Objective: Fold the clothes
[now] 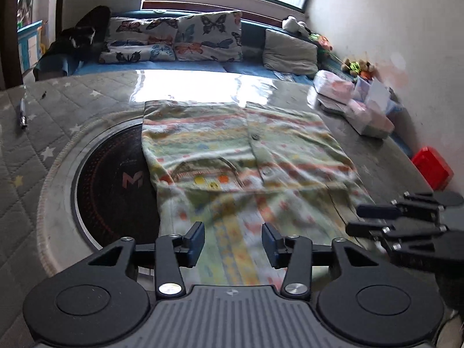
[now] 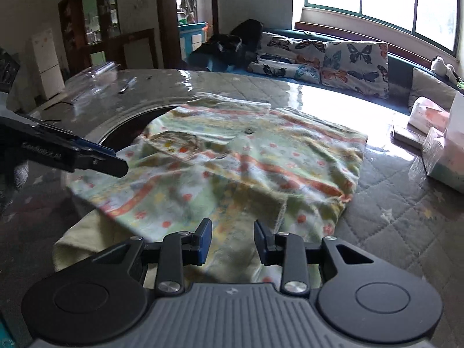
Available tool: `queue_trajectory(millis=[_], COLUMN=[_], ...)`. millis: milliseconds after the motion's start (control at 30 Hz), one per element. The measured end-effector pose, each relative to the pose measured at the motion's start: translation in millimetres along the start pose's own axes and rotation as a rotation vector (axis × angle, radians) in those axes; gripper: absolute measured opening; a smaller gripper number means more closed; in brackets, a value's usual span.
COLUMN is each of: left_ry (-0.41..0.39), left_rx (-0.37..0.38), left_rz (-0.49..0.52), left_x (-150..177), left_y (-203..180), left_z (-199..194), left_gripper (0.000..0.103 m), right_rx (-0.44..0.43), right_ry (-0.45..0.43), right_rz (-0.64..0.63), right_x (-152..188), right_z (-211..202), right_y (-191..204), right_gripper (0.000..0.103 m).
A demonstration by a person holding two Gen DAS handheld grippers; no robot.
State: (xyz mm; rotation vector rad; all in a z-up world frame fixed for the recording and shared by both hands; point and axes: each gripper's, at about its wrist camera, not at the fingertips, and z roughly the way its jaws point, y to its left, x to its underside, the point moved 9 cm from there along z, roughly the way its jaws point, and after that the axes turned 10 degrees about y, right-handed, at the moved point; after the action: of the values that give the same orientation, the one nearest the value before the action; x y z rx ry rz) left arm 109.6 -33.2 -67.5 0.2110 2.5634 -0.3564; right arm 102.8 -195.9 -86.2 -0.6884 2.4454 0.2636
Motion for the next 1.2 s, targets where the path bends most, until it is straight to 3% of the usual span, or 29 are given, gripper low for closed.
queue_trajectory(millis=[200,467,600,767,967,1133,1200], left_ry=[0.052,0.140,0.164,0.163,0.114,0.077,0.065], left_rx=[0.013,0.101,0.146,0.198,0.259,0.270,0.264], left_rz=[0.025,-0.062,-0.083,-0.087,-0.136,-0.144,-0.141], left_x=[35.3,60.1,64.2,58.2,28.7,2.8,-4.8], left_y=[-21.4,-37.5,-43.6,-50.2,-44.5,-40.6,-38.0], left_z=[-23.4,-20.8,-17.6,-17.5,-25.1,-25.3,-25.7], left_gripper=[0.052,0.051,0.050,0.018,0.012,0.012,0.012], right_rx=[0.016,0.039,0.057,0.054,0.043,-0.025,-0.063], right_ry=[0.014,0.012,0.023,0.039,-0.011,-0.054,-0.058], right_rz=[-0.042,-0.138,-0.211,-0.313,-0.376,-0.301,-0.243], right_x=[15.1,24.7,37.2,52.7,46.2,22.9,13.6], right_z=[-6.5,-28.2,-35.1,-36.2,-34.9,-28.4,-26.1], right_y=[5.0,14.0,21.9,37.5,54.0,56.3,52.2], right_gripper=[0.032,0.033,0.039,0.045,0.047,0.042,0.023])
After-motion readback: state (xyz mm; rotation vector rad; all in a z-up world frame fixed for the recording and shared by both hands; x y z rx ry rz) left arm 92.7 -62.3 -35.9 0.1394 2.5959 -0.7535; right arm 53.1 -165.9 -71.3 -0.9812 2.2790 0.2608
